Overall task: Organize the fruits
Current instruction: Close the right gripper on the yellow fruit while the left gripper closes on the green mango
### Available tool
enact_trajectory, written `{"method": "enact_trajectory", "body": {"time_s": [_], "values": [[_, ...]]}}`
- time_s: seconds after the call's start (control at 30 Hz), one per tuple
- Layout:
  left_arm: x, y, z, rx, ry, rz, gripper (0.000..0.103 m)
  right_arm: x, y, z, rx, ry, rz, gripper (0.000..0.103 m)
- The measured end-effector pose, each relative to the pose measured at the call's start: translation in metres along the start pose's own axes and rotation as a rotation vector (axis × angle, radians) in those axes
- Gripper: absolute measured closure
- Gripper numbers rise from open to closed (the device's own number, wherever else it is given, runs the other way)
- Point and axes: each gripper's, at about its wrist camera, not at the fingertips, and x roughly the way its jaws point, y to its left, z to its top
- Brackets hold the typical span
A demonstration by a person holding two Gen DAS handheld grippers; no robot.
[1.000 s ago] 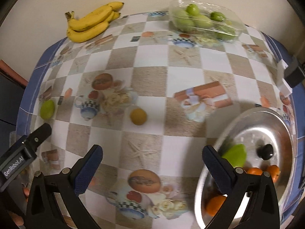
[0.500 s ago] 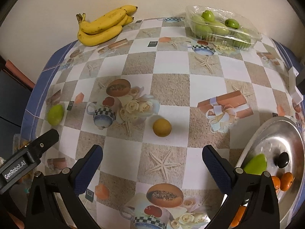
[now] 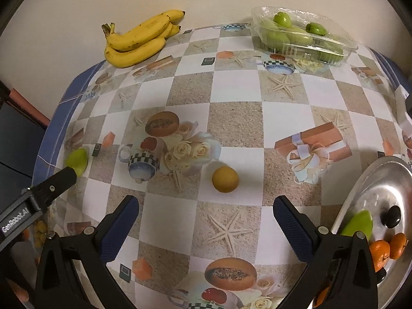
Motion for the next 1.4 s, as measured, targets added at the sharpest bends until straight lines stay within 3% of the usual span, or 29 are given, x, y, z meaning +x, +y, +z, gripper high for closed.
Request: {"method": "enact_trajectory", "body": {"time_s": [0.13,0.37,0.67,0.73,0.8,0.93,1.0,1.03,1.4], "values": [[0.004,0.007,0.012,0.044,-0.004,-0.009,0.000,-0.003,0.000,0.004,0.009,-0.006,0.012,0.000],[0.011,0.022,0.034,0.169,-0.001,0.052,0.000,-0.010,0.000,0.012,0.013,-0.026,0.014,0.000],[0.033,0.029,0.044,0.208,0.047,0.069,0.000,0.004,-0.003,0.010,0.011,0.008,0.012,0.001],[0.038,0.029,0.046,0.202,0.061,0.068,0.005,0.008,-0.002,0.010,0.000,0.010,-0.008,0.005],[0.044,0.029,0.047,0.196,0.083,0.054,0.014,0.010,-0.001,0.010,-0.005,0.013,-0.020,0.021],[0.055,0.028,0.046,0.201,0.112,0.053,0.025,0.016,-0.003,0.010,0.000,0.022,-0.048,0.030],[0.060,0.029,0.046,0.196,0.124,0.056,0.028,0.019,-0.005,0.010,0.009,0.029,-0.055,0.047],[0.063,0.030,0.046,0.189,0.131,0.055,0.029,0.019,-0.006,0.011,0.014,0.032,-0.059,0.051],[0.080,0.035,0.046,0.149,0.162,0.050,0.055,0.026,-0.009,0.014,0.018,0.046,-0.075,0.070]]}}
